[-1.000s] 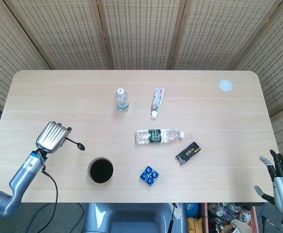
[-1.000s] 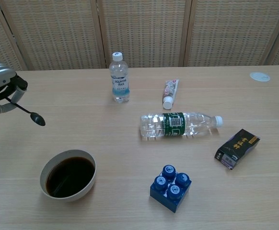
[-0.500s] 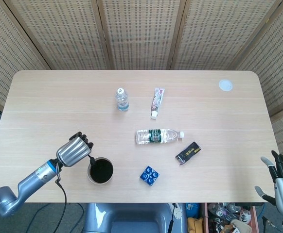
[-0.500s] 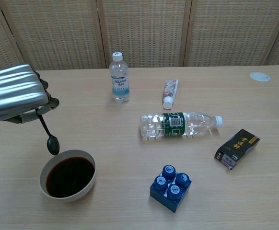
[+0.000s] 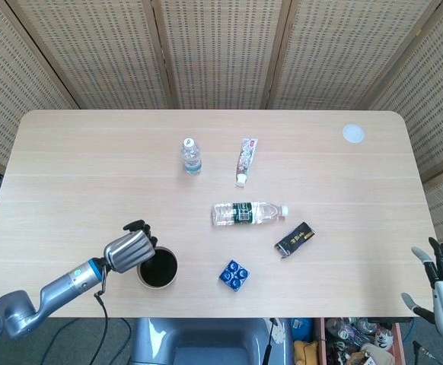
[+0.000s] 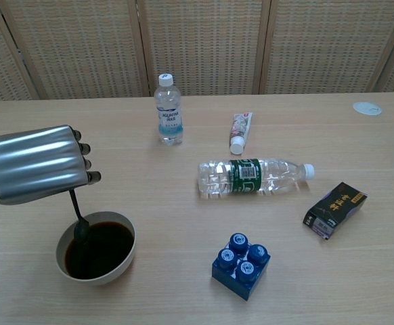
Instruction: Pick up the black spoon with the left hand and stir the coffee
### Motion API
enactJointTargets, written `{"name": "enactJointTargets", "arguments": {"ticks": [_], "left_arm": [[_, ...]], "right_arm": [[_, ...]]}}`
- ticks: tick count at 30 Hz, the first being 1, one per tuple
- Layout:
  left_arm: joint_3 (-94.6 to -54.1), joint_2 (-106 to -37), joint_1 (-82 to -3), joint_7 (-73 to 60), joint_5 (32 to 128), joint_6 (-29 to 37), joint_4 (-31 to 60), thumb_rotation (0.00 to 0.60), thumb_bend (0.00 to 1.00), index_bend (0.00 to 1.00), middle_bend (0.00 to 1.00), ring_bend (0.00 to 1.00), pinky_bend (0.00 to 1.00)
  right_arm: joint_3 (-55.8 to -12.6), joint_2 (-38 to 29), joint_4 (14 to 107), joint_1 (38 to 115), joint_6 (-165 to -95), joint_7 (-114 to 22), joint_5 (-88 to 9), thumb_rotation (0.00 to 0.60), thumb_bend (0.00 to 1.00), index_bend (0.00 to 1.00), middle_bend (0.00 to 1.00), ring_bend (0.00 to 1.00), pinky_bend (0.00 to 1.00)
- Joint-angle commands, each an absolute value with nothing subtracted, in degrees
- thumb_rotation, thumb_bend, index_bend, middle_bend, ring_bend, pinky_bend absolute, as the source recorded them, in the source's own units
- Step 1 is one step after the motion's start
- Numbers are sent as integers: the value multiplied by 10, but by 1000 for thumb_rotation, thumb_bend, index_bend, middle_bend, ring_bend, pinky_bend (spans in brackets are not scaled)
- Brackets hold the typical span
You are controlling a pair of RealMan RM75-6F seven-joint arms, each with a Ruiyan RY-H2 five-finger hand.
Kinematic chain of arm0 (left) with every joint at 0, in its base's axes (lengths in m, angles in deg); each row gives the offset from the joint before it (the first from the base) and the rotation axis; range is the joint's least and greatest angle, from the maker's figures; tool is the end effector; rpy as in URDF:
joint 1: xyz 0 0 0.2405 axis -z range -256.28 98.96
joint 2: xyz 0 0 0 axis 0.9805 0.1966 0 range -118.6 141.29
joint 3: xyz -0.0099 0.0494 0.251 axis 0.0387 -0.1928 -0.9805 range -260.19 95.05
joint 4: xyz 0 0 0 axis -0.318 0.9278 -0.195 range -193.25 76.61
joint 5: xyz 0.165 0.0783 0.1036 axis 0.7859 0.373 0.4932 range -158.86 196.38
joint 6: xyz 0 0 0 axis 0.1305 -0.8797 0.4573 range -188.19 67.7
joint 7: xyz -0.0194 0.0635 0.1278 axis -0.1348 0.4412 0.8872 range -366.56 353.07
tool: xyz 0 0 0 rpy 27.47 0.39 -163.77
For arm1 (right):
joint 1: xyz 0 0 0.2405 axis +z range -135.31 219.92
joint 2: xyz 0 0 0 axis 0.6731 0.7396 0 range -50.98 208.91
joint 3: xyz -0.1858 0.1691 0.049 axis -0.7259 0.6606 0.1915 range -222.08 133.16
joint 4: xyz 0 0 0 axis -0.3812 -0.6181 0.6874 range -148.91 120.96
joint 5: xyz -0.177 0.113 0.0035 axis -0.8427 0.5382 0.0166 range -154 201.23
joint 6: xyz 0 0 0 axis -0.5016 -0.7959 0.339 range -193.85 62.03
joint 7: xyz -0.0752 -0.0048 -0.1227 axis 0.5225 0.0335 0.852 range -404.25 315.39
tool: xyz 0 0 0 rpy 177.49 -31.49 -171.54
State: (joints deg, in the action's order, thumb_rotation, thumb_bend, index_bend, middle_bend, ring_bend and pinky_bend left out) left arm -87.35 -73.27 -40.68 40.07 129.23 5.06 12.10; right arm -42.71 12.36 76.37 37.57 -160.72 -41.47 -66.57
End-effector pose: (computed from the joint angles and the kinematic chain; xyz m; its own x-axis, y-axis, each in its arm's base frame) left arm -0.1974 0.2806 -0.0090 0.7908 -0.5668 0.2310 -0.1978 -0.5938 -0.7799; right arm -0.3216 -0.1234 0.1639 0.4436 0.0780 0.8928 -0.8955 0.0768 0.4383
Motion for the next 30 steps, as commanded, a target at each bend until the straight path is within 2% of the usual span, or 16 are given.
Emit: {"name": "enactJointTargets", "arguments": {"ticks": [1, 14, 30], "left_arm": [[-877, -739, -406, 412, 1298, 47, 117, 600, 391, 722, 755, 632, 699], [-879, -770, -401, 460, 1306, 20, 114, 600, 392, 722, 755, 628, 699], [-846, -827, -393, 477, 1276, 9, 66, 600, 391, 723, 759, 628, 699]], "right_arm": [[-427, 122, 761, 375, -1608, -418, -664, 600, 200, 216, 116, 0, 0], [-427, 119, 745, 367, -1613, -434, -659, 600, 199, 216, 117, 0, 0], [-426, 120, 744, 364, -1611, -435, -654, 600, 199, 216, 117, 0, 0]]}}
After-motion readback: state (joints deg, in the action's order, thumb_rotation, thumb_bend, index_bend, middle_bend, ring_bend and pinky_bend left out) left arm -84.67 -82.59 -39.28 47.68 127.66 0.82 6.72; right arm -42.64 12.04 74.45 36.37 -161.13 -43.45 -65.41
